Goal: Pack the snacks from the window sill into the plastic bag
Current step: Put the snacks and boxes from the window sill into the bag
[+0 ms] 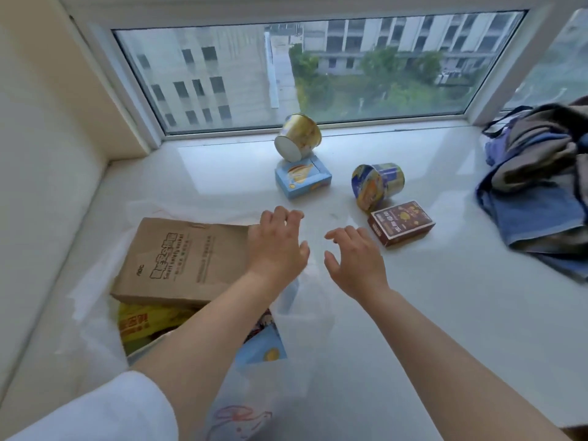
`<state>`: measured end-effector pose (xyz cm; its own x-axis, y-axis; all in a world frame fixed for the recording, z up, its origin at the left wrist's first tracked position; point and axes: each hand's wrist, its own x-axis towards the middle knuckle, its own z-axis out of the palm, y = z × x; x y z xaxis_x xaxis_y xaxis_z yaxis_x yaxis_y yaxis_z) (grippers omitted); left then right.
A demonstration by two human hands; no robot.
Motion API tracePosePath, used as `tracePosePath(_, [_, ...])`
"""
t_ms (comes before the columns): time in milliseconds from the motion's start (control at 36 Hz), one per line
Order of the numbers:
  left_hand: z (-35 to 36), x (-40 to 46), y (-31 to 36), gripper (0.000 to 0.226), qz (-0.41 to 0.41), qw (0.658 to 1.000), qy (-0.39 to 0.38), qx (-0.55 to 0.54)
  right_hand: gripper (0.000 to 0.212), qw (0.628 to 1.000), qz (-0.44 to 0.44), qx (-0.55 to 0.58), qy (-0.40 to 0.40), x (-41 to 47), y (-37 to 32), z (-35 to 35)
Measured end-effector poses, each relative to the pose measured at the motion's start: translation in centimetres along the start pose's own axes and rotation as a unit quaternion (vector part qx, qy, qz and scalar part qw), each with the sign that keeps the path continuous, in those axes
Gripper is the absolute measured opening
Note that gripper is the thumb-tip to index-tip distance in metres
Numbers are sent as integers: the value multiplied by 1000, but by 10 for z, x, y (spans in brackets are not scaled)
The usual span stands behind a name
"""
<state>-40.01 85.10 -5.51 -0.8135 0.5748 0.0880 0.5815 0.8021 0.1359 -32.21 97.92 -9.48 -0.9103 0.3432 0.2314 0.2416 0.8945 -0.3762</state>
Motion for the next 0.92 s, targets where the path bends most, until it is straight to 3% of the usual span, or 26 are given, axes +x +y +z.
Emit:
tracePosePath(306, [57, 117, 106, 51, -29, 995, -91, 25, 38, 975, 160, -8, -153, 56, 163, 7])
tracePosePath(611, [134, 227, 141, 51, -73, 983, -167, 27, 63, 931, 290, -38, -217, 112, 260, 51])
tracePosePath(694, [159, 246, 146, 53, -91, 979, -182, -1, 68, 938, 255, -32, -232, 126, 278, 61])
tracePosePath(750, [175, 253, 151, 60, -133, 970, -189, -78, 73, 944, 196, -31, -263, 133, 291, 64])
tracePosePath(917, [207, 261, 187, 95, -242, 911, -186, -279, 101, 920, 25, -93, -379, 151, 327, 65])
